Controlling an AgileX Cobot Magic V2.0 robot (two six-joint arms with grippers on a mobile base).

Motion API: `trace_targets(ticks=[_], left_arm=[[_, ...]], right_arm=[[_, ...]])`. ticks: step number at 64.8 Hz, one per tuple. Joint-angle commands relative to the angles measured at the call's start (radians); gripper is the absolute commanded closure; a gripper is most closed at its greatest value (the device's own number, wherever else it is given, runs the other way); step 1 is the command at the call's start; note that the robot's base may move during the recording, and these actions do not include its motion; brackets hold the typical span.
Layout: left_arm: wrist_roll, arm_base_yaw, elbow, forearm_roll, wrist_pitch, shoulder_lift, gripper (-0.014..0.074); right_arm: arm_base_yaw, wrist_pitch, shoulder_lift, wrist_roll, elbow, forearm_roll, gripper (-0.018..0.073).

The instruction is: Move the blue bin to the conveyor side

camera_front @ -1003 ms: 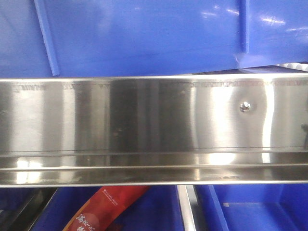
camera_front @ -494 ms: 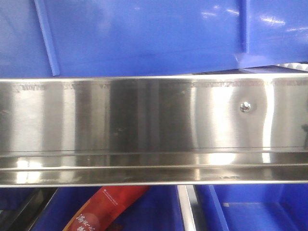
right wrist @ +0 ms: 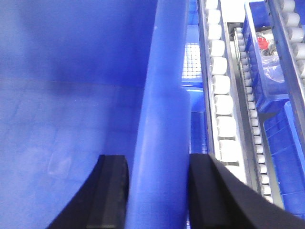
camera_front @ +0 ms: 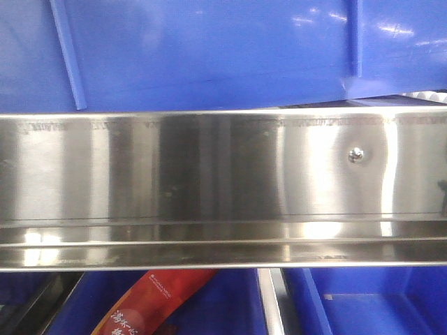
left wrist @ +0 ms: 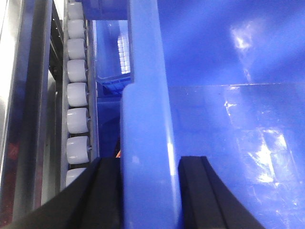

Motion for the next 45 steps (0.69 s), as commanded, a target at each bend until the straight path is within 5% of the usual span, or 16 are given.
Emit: trace_targets(ticks=[1,45], left_arm=[[0.000,-0.002,-0.007,-0.018,-0.027,0.000,0.0623],[-0.075,-0.002,-0.052,0.040,-0.002,-0.174,0.0623]], right_arm=[[0.002,-0.010,-0.001,-0.013,-0.002,-0.015,0.0646],[0.002,-0.034,-0.105,0.017,-0.037,-0.027,0.0646]])
